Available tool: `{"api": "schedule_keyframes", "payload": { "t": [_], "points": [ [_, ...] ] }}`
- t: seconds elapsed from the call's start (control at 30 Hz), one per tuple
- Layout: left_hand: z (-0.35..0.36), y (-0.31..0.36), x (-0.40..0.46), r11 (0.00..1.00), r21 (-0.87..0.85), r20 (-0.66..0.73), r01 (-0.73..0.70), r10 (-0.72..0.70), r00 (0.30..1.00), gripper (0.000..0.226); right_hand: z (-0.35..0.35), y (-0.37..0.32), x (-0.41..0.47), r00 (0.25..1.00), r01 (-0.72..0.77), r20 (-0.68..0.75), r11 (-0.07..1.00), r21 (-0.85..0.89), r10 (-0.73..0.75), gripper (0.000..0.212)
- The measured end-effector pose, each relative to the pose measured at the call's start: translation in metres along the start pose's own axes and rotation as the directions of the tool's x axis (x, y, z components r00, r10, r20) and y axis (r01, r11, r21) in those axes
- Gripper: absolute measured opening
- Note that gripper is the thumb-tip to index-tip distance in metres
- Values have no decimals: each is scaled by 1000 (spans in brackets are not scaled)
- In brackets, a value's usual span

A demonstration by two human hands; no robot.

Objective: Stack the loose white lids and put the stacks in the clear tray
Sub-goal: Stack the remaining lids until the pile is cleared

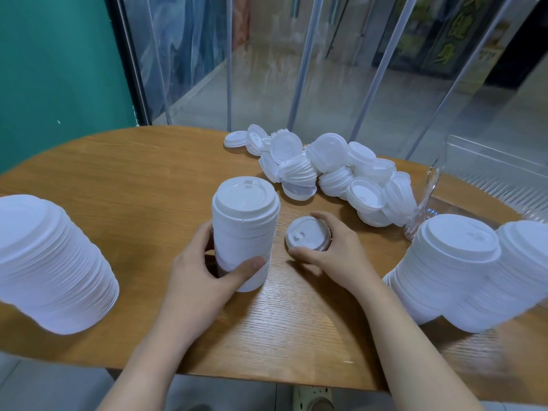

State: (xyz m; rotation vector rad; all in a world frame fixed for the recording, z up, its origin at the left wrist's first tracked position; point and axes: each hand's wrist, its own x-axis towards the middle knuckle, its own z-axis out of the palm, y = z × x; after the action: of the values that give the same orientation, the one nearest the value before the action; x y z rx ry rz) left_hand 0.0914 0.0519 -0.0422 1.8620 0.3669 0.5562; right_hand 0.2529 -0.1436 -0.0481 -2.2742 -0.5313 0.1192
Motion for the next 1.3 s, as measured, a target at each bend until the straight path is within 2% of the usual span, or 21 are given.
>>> {"api": "schedule_keyframes", "payload": {
  "t": [0.23, 0.33, 0.47, 0.6, 0.73, 0.9, 1.03, 1.17, 1.3],
  "points": [
    [0, 1, -1, 1000, 6, -1, 2, -2, 1000, 57, 0, 1, 0, 998, 55, 24, 996, -71, -53, 89],
    [0, 1, -1, 1000, 13, -3, 4, -4, 1000, 57, 0, -3, 1, 996, 80, -40, 995, -61, -83, 81],
    [0, 1, -1, 1000, 7, 0, -1, 1, 1000, 56, -13, -30, 2, 965, 162, -230, 977, 140, -127, 51],
    [0, 3, 0, 1000, -3, 0, 2, -2, 1000, 57, -31, -68, -4, 946, 245, -290, 901, 359, -141, 59],
    [0, 5, 1, 1000, -8, 3, -6, 6, 1000, 59, -33, -105, -18, 937, 333, -250, 844, 421, -245, 51],
    [-1, 4, -2, 1000, -9, 13, -14, 15, 1000, 54, -25, -131, -26, 925, 377, -165, 877, 297, -342, 51],
    [-2, 3, -3, 1000, -14, 19, -12, 12, 1000, 57, -14, -130, -28, 934, 358, -74, 902, 240, -350, 52],
    [-3, 4, -2, 1000, -20, 30, -5, 6, 1000, 61, -6, -125, -26, 934, 353, -10, 919, 173, -357, 72],
    [-3, 3, -1, 1000, -16, 36, 3, -3, 999, 65, -3, -124, -24, 942, 327, 12, 929, 174, -334, 69]
  ]
}}
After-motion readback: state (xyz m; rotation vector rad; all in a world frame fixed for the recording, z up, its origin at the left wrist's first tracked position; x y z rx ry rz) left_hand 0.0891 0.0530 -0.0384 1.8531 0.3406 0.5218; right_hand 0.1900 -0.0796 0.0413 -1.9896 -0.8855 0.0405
